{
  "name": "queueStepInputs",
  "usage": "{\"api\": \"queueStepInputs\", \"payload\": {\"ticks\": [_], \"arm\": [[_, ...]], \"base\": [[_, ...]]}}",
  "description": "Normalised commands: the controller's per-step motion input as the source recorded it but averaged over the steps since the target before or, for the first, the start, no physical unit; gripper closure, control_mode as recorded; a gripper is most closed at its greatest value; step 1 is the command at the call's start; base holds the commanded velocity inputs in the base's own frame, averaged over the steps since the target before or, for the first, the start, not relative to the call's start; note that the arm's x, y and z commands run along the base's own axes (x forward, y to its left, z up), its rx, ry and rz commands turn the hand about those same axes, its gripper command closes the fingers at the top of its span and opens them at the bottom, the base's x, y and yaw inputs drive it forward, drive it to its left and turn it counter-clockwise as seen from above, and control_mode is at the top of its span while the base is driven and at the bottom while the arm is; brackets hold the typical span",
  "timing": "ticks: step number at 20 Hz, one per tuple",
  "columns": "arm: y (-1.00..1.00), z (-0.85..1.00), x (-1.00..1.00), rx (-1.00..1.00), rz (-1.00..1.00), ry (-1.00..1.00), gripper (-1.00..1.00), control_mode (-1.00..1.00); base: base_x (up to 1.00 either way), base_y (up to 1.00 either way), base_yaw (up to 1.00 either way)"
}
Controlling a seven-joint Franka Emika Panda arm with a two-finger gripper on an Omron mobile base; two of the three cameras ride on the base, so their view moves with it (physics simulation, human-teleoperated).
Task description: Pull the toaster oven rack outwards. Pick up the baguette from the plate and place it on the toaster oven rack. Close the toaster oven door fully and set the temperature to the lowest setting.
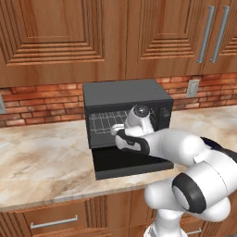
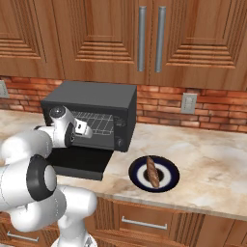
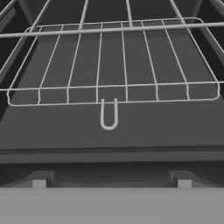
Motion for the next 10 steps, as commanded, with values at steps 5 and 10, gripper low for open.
{"api": "queueStepInputs", "payload": {"ticks": [5, 10], "arm": [[0.09, -0.03, 0.11, 0.0, 0.0, 0.0, -1.0, -1.0], [0.02, -0.07, 0.09, 0.0, 0.0, 0.0, -1.0, -1.0]], "base": [[0.0, 0.0, 0.0], [0.0, 0.0, 0.0]]}}
